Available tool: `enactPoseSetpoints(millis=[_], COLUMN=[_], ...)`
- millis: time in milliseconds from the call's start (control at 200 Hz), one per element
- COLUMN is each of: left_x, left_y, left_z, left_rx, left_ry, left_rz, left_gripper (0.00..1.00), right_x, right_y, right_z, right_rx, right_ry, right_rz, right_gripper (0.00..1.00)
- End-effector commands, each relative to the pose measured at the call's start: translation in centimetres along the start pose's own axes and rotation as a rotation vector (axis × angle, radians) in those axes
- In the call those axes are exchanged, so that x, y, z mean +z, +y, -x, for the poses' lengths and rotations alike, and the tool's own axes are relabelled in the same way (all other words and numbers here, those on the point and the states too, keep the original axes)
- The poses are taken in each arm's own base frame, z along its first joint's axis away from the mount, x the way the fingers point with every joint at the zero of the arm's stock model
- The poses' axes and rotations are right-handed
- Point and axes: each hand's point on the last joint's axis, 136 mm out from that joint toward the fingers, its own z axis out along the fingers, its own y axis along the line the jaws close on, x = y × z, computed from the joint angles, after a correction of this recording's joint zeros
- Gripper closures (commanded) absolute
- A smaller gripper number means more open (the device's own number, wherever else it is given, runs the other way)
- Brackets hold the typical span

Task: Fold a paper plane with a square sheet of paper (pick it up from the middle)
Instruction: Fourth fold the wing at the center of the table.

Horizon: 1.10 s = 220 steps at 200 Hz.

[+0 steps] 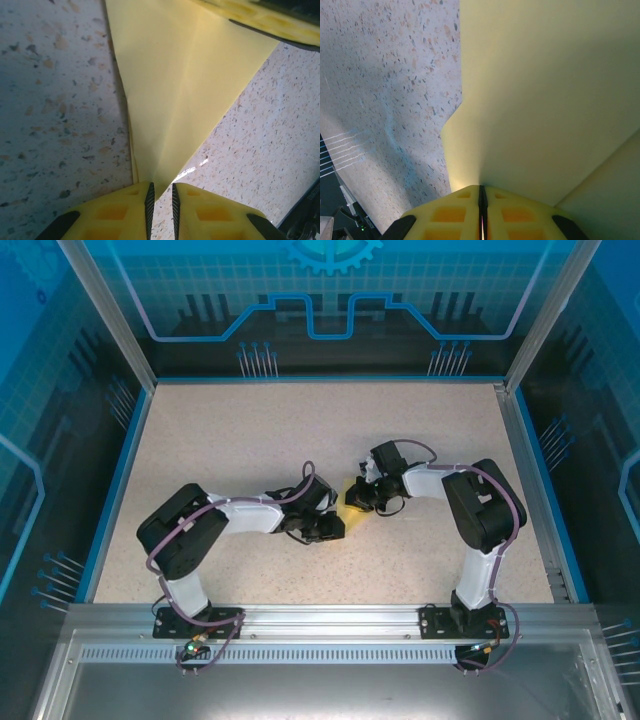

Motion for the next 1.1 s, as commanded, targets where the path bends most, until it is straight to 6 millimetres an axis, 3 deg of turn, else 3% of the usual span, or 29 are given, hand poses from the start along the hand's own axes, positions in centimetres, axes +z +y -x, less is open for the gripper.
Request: enactPoseSetpoints(millis=[0, 165, 355, 505, 685, 945, 1095], left_x=[0.4, -0.9, -3.9, -3.1, -0.9, 0.5, 0.8], left_y=[2.2, 1.1, -3.5, -4.2, -2.7, 1.6, 3.0], left_z=[-1.8, -1.8, 2.3, 3.5, 2.7, 0.0, -1.1], left_rx=[-0.026, -0.003, 0.068, 0.062, 0.017, -0.06, -0.08], left_ry=[0.068, 0.05, -0.152, -0.187, -0.124, -0.057, -0.039], left_rz=[0.09, 0.062, -0.062, -0.094, -0.072, 0.029, 0.05], left_gripper=[0.78, 0.78, 0.78, 0.81, 0.87, 0.94, 0.98], right_x=[0.6, 0.6, 0.6, 0.7, 0.7, 0.2, -1.0], right_y=[-4.2, -4.2, -4.0, -3.9, -3.5, -2.7, -0.5], right_z=[-0.4, -0.4, -0.2, -0.2, 0.0, 0.5, 1.1], right_rx=[0.073, 0.072, 0.071, 0.07, 0.065, 0.046, -0.022], right_ry=[-0.004, -0.003, -0.005, -0.004, -0.005, -0.021, -0.061], right_rz=[-0.127, -0.126, -0.12, -0.113, -0.096, -0.072, -0.003], right_gripper=[0.9, 0.9, 0.9, 0.9, 0.9, 0.9, 0.9])
